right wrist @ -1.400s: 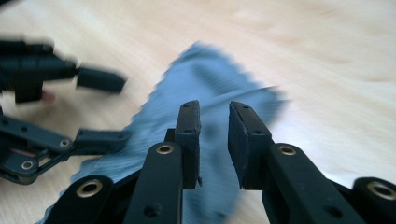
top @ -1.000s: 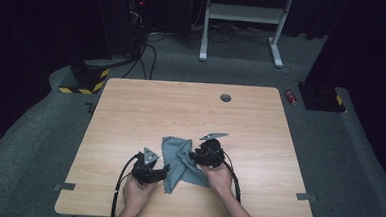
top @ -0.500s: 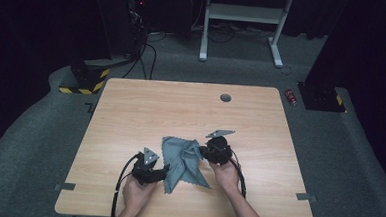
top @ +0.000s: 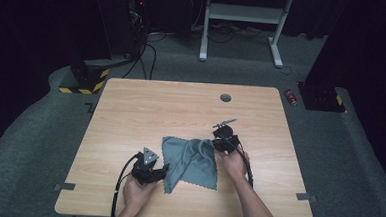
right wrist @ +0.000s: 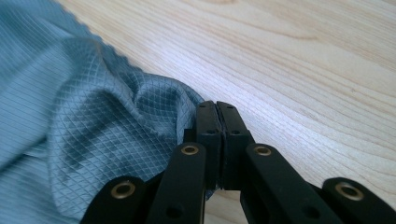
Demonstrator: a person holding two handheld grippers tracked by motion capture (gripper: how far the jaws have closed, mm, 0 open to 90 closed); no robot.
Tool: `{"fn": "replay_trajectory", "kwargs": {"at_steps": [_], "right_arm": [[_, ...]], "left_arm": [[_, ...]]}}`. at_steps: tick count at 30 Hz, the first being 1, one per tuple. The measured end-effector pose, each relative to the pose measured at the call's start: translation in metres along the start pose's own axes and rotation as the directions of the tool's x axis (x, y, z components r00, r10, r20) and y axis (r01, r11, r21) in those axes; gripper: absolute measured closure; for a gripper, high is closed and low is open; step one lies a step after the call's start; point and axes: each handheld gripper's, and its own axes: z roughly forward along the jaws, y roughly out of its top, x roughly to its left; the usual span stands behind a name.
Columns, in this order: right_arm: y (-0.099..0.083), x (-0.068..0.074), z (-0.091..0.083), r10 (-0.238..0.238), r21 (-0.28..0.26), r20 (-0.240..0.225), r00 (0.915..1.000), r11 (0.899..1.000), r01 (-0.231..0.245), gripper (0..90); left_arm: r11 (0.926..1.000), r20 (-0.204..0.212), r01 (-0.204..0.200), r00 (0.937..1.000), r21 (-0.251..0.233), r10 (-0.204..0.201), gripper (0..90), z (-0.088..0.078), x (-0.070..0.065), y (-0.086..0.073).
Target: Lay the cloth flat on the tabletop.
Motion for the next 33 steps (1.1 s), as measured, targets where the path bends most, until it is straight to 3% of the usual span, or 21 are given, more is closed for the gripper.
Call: {"fn": "replay_trajectory", "kwargs": {"at_steps": [4, 7, 11, 12, 13, 14, 17, 19, 22, 23, 25, 26, 29, 30, 33], "right_arm": [[-0.002, -0.004, 0.002, -0.002, 0.013, 0.022, 0.9998, 1.000, 0.001, 88.3], [-0.003, -0.012, 0.002, 0.046, 0.016, -0.013, 0.9989, 0.999, -0.046, 88.3], [-0.003, -0.012, -0.004, 0.023, 0.010, -0.012, 0.9997, 1.000, -0.023, 88.3], [0.000, -0.010, -0.009, 0.011, -0.019, -0.009, 0.9999, 1.000, -0.011, 88.4], [0.000, -0.010, -0.009, 0.011, -0.019, -0.009, 0.9999, 1.000, -0.011, 88.4], [0.003, -0.009, -0.012, 0.000, -0.027, -0.003, 1.0000, 1.000, 0.000, 88.3], [0.009, -0.009, -0.011, -0.012, -0.019, 0.003, 0.9999, 1.000, 0.012, 88.4], [0.012, -0.009, -0.009, -0.005, -0.020, 0.010, 0.9999, 1.000, 0.005, 88.4], [0.012, -0.011, -0.003, 0.015, -0.007, 0.020, 0.9997, 1.000, -0.014, 87.9], [0.011, -0.013, 0.002, 0.033, 0.015, 0.029, 0.9990, 0.999, -0.034, 80.5], [0.010, -0.014, 0.003, 0.047, 0.019, 0.025, 0.9986, 0.999, -0.048, 76.5], [0.007, -0.013, -0.001, 0.053, -0.005, 0.018, 0.9984, 0.999, -0.053, 73.4], [-0.002, -0.006, -0.019, 0.030, -0.082, -0.015, 0.9994, 0.996, -0.031, 72.7], [-0.007, -0.003, -0.025, 0.017, -0.104, -0.030, 0.9994, 0.994, -0.020, 73.2], [-0.026, 0.013, -0.040, -0.047, -0.137, -0.094, 0.9944, 0.990, 0.034, 74.8]], "left_arm": [[0.9998, 0.015, -0.018, 0.9997, -0.008, 0.018, 53.7, 0.000, 0.000, 0.001], [0.9983, 0.047, -0.048, 0.9978, 0.034, 0.046, 69.8, 0.002, -0.002, 0.009], [0.9937, 0.089, -0.080, 0.9934, 0.078, 0.073, 88.6, 0.006, -0.002, 0.019], [0.9876, 0.084, -0.111, 0.9912, 0.111, 0.102, 89.4, 0.010, 0.000, 0.026], [0.9876, 0.084, -0.111, 0.9912, 0.111, 0.102, 89.7, 0.010, 0.000, 0.026], [0.9819, 0.060, -0.133, 0.9902, 0.135, 0.126, 89.9, 0.013, 0.004, 0.032], [0.9811, 0.044, -0.126, 0.9917, 0.147, 0.121, 90.0, 0.015, 0.012, 0.038], [0.9862, -0.001, -0.082, 0.9965, 0.144, 0.083, 90.0, 0.018, 0.026, 0.041], [0.9862, -0.020, -0.055, 0.9981, 0.156, 0.059, 86.6, 0.020, 0.032, 0.040], [0.9862, -0.036, -0.052, 0.9976, 0.157, 0.059, 80.5, 0.018, 0.033, 0.039], [0.9867, -0.035, -0.052, 0.9977, 0.154, 0.058, 68.8, 0.016, 0.032, 0.038], [0.9900, -0.020, -0.064, 0.9976, 0.126, 0.067, 64.4, 0.007, 0.028, 0.035], [0.9929, 0.011, -0.083, 0.9966, 0.086, 0.082, 59.6, -0.006, 0.022, 0.031], [0.9916, 0.056, -0.104, 0.9934, 0.077, 0.100, 59.2, -0.017, 0.016, 0.026], [0.9861, 0.095, -0.124, 0.9891, 0.111, 0.113, 60.5, -0.025, 0.008, 0.014]]}}
